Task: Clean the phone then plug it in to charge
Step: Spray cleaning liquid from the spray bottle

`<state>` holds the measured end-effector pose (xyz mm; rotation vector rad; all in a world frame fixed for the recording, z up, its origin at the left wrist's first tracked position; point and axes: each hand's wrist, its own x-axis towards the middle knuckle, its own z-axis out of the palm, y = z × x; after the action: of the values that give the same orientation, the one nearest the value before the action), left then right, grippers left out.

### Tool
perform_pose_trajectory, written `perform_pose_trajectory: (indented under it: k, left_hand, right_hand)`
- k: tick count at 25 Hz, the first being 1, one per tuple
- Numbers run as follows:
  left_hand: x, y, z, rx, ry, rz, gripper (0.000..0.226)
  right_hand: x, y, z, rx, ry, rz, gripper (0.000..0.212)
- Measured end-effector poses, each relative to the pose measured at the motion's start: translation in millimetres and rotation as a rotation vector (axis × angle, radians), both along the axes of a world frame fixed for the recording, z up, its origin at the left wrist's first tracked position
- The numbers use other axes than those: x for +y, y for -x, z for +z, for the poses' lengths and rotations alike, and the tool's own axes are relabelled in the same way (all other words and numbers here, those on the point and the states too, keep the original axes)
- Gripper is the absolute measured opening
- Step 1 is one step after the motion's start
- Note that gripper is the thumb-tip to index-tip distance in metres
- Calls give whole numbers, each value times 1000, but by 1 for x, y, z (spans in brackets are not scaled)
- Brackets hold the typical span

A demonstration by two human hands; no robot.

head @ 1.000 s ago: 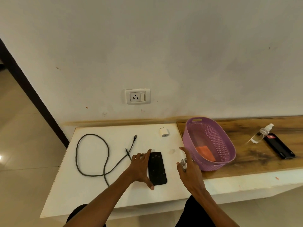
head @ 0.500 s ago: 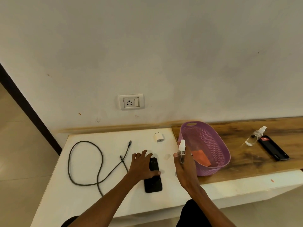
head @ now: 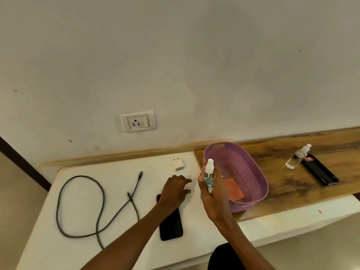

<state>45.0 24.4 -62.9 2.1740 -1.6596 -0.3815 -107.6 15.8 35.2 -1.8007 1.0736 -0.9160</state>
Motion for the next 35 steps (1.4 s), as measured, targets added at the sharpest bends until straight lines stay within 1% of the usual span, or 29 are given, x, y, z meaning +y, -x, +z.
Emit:
perform_pose_trajectory:
  k: [3, 7, 9, 13, 15, 18, 19, 22, 26, 29, 32, 35]
  left_hand:
    - [-9, 1, -11, -7, -12, 12, 30]
    - [-7, 0, -10, 95, 51, 83, 24]
    - [-4, -3, 6, 157, 120, 109, 25]
    - [5, -11, 60, 329, 322, 123, 20]
    - [9, -12, 89, 377, 393, 116, 19]
    - [19, -9, 129, 388, 467, 83, 17]
    - [24, -8, 142, 390, 491, 72, 17]
    - [40, -3, 175, 394, 556, 47, 17]
    - [62, 1, 207, 393, 612, 20, 18]
    - [79, 0, 223, 413, 623, -14, 17]
    - [93, -2, 228, 358, 611, -61, 18]
    - [104, -4, 228, 316, 593, -60, 20]
  right_hand:
    - [-6, 1, -5, 10, -8, -5, 42]
    - [-6, 2, -6, 39, -4, -8, 41]
    - [-4, 1, -2, 35, 5, -11, 42]
    - [10, -3, 9, 29, 30, -12, 42]
    - [19, -4, 14, 38, 13, -15, 48]
    - [31, -7, 28, 75, -11, 4, 62]
    - [35, -7, 33, 78, -7, 16, 62]
    - [47, -11, 45, 75, 10, 34, 53]
    - [63, -15, 60, 69, 35, 29, 49]
    - [74, -19, 71, 59, 42, 49, 46]
    - [83, -24, 75, 33, 43, 69, 44]
    - [92, -27, 78, -8, 74, 78, 43]
